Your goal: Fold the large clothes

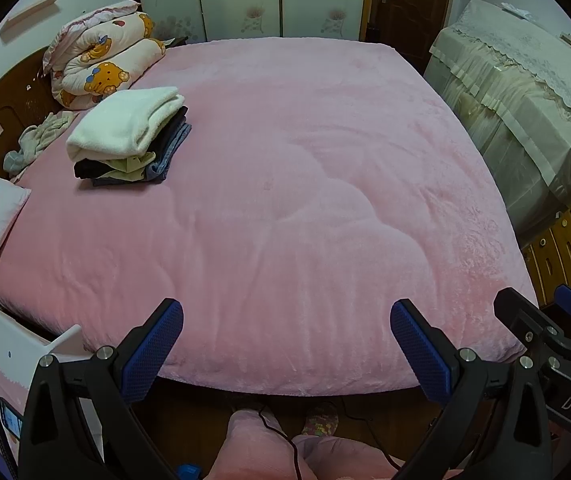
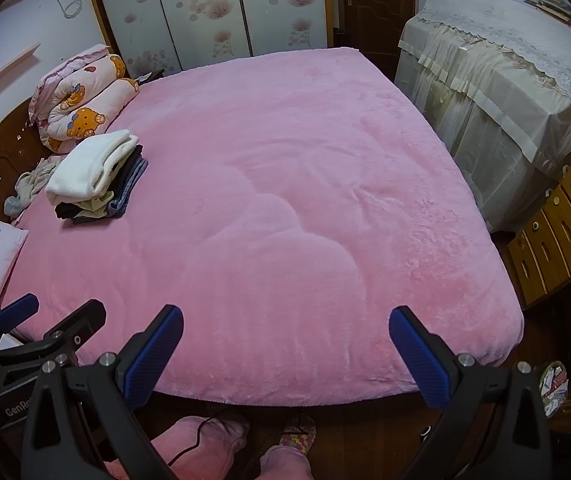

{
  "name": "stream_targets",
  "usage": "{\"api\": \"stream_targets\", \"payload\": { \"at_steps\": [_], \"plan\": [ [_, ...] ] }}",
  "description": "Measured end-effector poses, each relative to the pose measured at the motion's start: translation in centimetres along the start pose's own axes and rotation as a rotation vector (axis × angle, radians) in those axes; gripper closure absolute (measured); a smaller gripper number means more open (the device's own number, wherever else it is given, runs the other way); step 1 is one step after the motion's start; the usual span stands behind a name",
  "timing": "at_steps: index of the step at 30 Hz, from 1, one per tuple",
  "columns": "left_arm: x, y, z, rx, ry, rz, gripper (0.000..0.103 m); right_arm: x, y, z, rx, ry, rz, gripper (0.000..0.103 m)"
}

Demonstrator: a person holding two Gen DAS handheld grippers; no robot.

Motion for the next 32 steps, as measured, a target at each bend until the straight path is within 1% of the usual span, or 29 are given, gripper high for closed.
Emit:
{"api": "stream_targets", "payload": {
  "at_steps": [21,32],
  "plan": [
    [0.3,-0.2,-0.3,0.014,-0.004,-0.003,0.001,0.1,0.5,-0.2,0.008,-0.002,0.003,0.000],
    [0.6,-1.0,-0.6,0.027,-0.013,-0.006,0.001,0.0,0.3,0.0,0.016,-0.004,0.006,0.000]
  ]
}}
Point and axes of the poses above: each gripper's, at about its wrist camera, not at the fingertips, and x roughly the way its jaws point, y to its right, z to its underside, the point moved 3 cm from there along x, roughly the way its jaws point, and after that the axes turned 14 degrees about z, right-handed, at the moved point
